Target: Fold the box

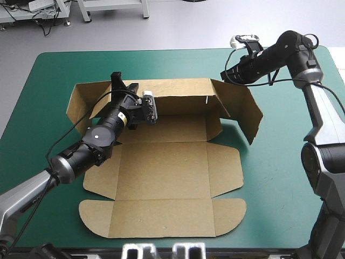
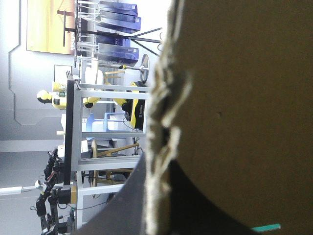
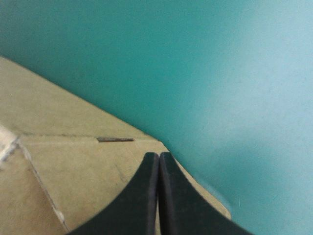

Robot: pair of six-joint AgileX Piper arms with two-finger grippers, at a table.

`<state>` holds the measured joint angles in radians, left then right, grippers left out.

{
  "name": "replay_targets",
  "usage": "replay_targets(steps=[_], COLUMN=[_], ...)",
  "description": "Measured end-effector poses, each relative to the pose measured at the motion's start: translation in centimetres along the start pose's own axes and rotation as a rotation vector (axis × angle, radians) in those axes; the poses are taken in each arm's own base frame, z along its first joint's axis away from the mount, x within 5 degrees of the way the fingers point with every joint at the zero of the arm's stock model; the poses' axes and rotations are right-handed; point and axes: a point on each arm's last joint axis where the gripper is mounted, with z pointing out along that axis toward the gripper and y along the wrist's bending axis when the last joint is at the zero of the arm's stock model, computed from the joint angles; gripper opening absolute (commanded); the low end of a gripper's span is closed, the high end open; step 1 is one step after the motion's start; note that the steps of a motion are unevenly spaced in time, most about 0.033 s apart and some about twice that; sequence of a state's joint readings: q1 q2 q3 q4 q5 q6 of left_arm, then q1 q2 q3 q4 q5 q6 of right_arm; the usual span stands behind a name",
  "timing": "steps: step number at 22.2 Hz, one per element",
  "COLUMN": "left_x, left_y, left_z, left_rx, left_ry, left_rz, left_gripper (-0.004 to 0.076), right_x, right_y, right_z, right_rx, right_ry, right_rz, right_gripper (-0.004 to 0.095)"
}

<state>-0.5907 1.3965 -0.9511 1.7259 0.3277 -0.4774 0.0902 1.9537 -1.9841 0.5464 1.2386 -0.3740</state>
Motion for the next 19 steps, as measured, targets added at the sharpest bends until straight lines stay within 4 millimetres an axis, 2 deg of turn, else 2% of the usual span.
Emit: replay_targets(steps=[6, 10, 14, 19], left_x=[-0.1, -0.1, 0.0, 0.3], left_y=[-0.3, -0.4, -0.6, -1.6], left_z=[0.3, 0.4, 0.4, 0.4], left_rx=[0.014, 0.016, 0.025, 0.052], left_ry=[-0.003, -0.003, 0.001, 0.010], left_rz=[0.003, 0.003, -0.004, 0.007], left_gripper=[-0.0010, -0.0010, -0.0010, -0.0010], right_x=[4.3, 5.9, 7.4, 9.3], right_y=[1.2, 1.9, 2.8, 2.7], right_z=[-0.8, -1.2, -0.9, -0.1], right_rx=[-0.015, -0.045, -0.138, -0.115], right_ry=[0.099, 0.115, 0.078, -0.019], right_rz=[-0.057, -0.114, -0.184, -0.218], right_gripper=[-0.0025, -0.0024, -0.0023, -0.0023])
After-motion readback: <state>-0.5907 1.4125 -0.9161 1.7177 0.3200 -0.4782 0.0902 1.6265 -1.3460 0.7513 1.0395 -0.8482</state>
